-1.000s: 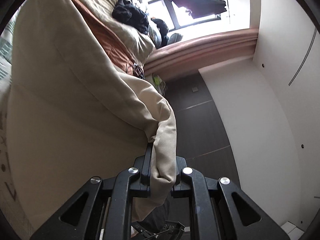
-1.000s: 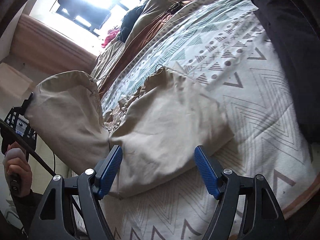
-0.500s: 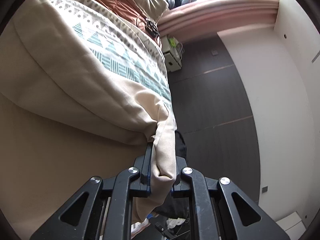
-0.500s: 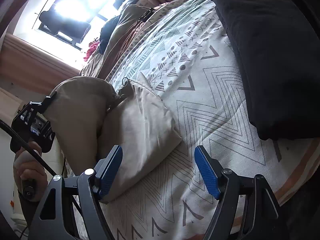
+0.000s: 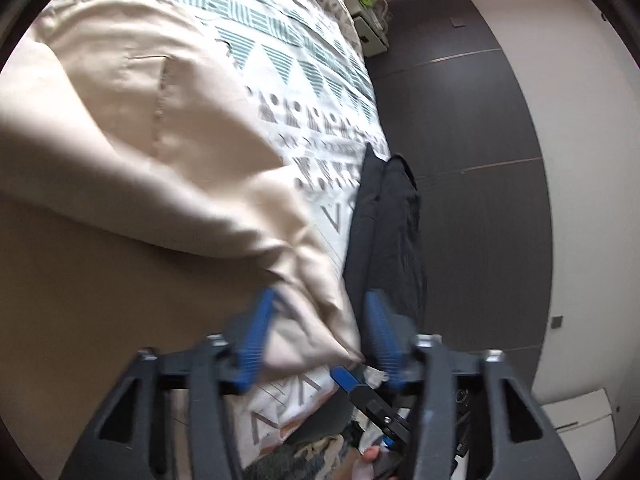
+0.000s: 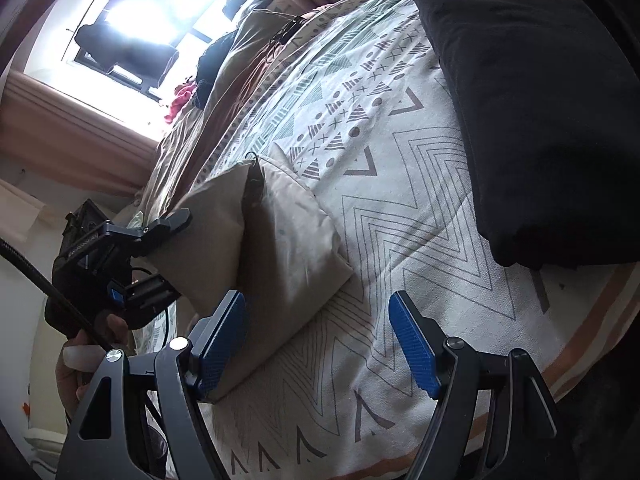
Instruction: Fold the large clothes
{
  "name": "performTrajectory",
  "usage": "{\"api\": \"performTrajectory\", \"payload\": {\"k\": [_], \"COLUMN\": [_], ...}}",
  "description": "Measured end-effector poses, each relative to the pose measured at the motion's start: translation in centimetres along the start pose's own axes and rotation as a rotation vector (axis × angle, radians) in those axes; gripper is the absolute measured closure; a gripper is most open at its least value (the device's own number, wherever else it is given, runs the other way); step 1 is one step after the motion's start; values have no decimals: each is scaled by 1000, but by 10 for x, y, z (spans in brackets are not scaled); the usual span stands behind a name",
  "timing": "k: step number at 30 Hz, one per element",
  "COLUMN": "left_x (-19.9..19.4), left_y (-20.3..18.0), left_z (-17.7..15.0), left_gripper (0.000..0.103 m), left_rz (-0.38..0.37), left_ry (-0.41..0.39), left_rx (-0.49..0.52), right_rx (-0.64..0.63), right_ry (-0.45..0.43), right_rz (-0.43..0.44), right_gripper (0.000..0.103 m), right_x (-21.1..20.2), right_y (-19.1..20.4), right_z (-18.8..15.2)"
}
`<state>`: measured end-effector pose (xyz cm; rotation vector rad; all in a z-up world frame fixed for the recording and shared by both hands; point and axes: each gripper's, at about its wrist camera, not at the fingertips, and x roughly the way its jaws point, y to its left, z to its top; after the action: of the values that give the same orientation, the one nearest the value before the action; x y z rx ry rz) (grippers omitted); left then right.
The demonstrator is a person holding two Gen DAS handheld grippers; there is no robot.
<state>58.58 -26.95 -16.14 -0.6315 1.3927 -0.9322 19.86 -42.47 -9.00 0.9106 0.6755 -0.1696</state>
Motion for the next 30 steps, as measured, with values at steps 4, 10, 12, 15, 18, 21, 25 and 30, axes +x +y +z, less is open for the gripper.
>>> {"api": "performTrajectory", "payload": {"k": [4, 10, 12, 15, 18, 21, 25, 30], "left_x": [-12, -50, -61, -84, -113, -135, -150, -159], "left_y": [-9, 0, 3, 16, 34, 54, 80, 116], "left_z": [-13, -18, -14, -18, -28, -37, -51, -69], "left_gripper": [24, 24, 24, 24, 24, 24, 24, 24], "left_rz": [-10, -1, 4, 54, 106, 169, 257, 310], "left_ry": [0, -70, -104, -160, -213, -252, -285, -296], "left_rx": [47, 56, 44, 33, 12, -22, -53, -111], "right_rx": [-7, -45, -53, -60, -88, -108, -118, -135], "right_ry": [5, 22, 26, 24, 21, 19, 34, 12], "right_rz": [15, 61, 69, 61, 35, 6, -17, 73], "right_gripper": [30, 30, 30, 30, 30, 32, 68, 95], "right_x": [0, 14, 24, 42, 58, 74, 93, 90], "right_y": [4, 17, 19, 21, 27, 34, 40, 41], "right_z": [0, -3, -2, 2, 5, 9, 13, 14]}}
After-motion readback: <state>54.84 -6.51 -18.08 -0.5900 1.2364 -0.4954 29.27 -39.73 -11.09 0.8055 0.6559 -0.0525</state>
